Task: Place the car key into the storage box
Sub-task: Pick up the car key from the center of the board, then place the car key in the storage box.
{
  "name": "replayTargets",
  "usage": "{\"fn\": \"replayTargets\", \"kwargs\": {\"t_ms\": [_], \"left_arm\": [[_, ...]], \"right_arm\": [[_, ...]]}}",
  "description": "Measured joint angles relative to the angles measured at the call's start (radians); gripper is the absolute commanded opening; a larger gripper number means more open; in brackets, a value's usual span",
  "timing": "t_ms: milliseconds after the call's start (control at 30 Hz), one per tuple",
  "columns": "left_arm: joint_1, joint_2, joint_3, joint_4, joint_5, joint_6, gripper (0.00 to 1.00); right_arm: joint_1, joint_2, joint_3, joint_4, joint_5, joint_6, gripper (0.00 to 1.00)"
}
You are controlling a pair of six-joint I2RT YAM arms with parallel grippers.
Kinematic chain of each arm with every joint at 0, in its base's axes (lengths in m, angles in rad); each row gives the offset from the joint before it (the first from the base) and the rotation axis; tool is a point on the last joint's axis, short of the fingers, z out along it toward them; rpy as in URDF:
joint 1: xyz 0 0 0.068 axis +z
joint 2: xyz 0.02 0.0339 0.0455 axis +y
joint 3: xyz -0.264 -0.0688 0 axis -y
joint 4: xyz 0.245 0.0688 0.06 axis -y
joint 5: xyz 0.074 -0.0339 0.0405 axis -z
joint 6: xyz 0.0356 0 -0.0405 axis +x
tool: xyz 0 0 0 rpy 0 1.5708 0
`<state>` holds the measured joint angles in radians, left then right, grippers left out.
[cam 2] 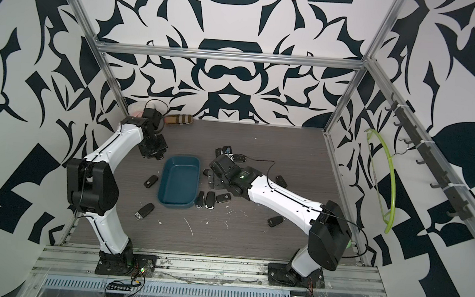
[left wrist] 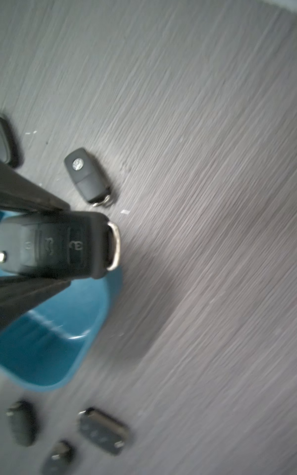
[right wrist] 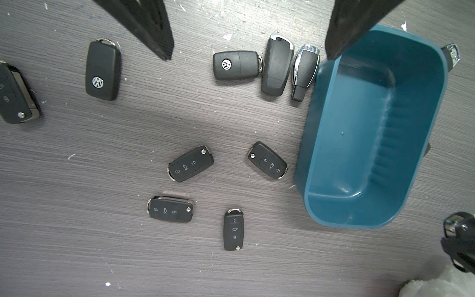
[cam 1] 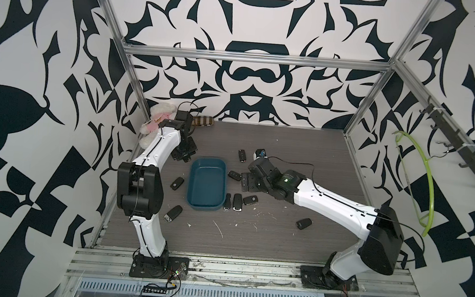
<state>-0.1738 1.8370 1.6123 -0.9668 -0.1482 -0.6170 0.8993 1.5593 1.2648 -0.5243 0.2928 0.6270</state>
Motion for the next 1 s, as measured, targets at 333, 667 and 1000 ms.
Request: {"fn": "replayTargets", "kwargs": {"t_ms": [333,667,1000], "left_arm": [[-0.202,-0.003,-0.089,0.058,0.044,0.093,0.38],[-0.270,0.071,-0.116,0.175,0.071,0.175,0.39],[-0.264,0.181,-0.103,0.220,0.071,0.206,0.41]], "right_arm": [[0.002,-0.001,-0.013,0.004,0.001,0.018,0.95],[0.006,-0.028,-0.019,0.001,0.010,0.023,0.95],[0.006,-0.051,-0.025,-0.006,0.023,0.029,0.95]]}}
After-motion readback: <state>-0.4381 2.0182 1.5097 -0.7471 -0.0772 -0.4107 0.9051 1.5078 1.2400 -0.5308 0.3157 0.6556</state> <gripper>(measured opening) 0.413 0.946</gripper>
